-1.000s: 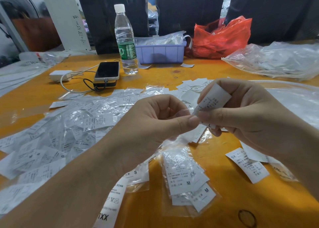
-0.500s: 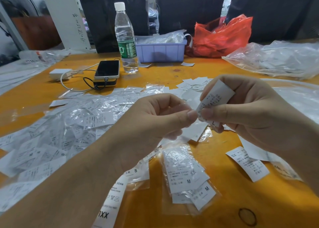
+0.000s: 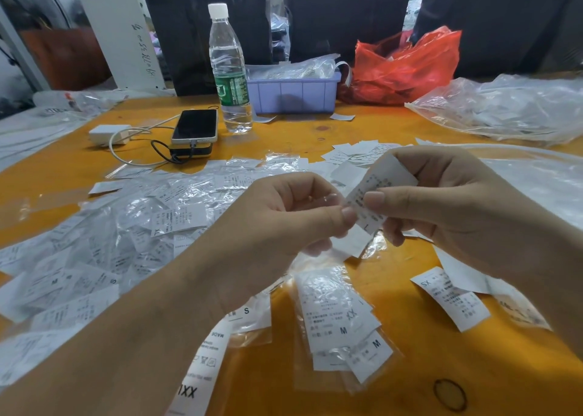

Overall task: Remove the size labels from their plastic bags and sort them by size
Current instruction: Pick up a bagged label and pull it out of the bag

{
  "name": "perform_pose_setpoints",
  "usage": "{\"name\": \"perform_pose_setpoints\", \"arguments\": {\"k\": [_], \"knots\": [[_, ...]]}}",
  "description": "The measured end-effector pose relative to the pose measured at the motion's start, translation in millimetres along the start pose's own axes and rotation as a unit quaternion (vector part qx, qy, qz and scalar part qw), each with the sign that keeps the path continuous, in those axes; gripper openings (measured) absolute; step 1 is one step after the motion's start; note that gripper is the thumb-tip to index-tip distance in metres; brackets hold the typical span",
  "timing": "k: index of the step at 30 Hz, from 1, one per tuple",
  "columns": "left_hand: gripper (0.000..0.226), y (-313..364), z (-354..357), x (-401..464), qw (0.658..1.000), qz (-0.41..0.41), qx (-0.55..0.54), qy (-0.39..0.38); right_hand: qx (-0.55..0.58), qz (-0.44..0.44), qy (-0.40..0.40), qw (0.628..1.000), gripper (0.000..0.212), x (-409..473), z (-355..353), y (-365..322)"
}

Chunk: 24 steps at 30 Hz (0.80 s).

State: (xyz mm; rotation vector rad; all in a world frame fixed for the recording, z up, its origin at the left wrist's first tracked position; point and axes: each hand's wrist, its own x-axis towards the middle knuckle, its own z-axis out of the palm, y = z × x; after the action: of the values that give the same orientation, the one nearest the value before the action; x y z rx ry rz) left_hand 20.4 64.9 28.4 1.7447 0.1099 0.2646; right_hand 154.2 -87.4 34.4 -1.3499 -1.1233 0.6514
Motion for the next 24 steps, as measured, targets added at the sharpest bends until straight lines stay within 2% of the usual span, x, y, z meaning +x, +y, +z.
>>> {"name": "perform_pose_setpoints", "arguments": {"k": [4,7,12,14,17,19,24], "knots": [[0.009,0,0,0,1.000,-0.005,-0.009,-0.004,-0.014,0.000,-0.014,1.000,0.007,0,0,-1],[0.009,1,1,-1,1.000,-0.004,-0.007,-0.009,-0.025,-0.022,0.017,0.999,0.012,-1,5,1],[0.022,2,2,-1,1.000,0.000,-0.010,0.006,-0.010,-0.011,0.023,1.000,0.023,-1,8,4],[0.021,2,2,0,1.000,-0.001,-0.015,0.007,-0.004,-0.006,0.035,0.999,0.015,-1,7,3],[0.018,2,0,0,1.000,-0.004,-0.024,0.011,0.008,-0.032,0.108,0.994,0.009,-1,5,4],[0.018,1,0,0,1.000,-0.006,-0.019,0.011,-0.004,-0.055,0.137,0.989,0.011,-2,8,6],[0.009,-2,0,1,1.000,-0.008,0.004,0.026,-0.041,-0.069,0.114,0.990,0.012,-5,19,9]]}}
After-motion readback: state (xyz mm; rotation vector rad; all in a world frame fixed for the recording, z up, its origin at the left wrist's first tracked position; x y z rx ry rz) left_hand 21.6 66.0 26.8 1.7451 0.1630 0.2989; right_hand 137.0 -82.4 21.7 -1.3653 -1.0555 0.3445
